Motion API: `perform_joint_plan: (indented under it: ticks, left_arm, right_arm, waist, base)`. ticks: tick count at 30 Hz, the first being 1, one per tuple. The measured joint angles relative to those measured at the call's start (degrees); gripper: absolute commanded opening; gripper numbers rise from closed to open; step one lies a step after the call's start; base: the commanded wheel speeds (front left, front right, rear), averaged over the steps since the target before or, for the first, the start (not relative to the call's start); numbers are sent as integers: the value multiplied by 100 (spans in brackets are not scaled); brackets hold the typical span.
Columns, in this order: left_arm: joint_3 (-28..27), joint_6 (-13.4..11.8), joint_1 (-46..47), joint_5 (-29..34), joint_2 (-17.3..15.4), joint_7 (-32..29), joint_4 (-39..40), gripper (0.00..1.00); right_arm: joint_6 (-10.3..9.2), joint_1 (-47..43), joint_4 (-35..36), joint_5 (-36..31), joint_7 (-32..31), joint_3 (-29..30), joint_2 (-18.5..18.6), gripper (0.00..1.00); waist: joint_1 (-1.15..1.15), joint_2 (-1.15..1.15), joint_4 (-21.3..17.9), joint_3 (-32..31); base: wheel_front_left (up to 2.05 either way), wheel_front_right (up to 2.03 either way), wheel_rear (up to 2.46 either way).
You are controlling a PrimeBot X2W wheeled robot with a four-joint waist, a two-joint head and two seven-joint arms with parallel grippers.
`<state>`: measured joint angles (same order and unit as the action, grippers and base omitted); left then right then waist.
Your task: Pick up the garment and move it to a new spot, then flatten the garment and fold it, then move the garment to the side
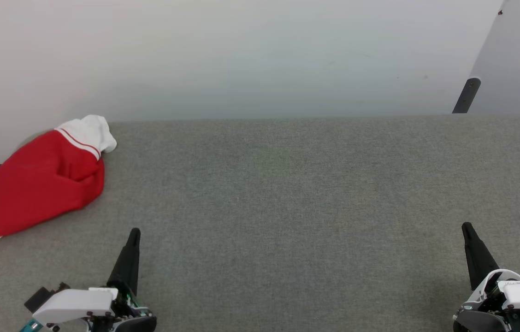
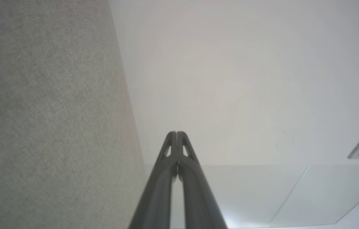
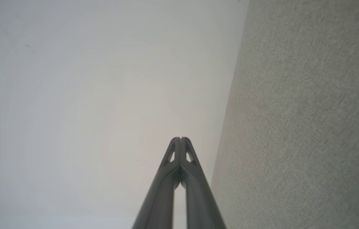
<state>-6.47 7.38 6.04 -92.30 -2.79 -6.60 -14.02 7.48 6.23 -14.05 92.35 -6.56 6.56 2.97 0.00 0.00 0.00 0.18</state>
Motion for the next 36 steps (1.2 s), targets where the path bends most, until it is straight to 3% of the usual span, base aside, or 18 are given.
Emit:
perform_joint_plan:
  ticks: [36]
  left_arm:
    - [-1, 0, 0, 0, 0, 0, 0, 0]
  right_arm:
    - [0, 0, 0, 0, -1, 0, 0, 0]
  waist:
    - [0, 0, 0, 0]
  base:
    - [0, 0, 0]
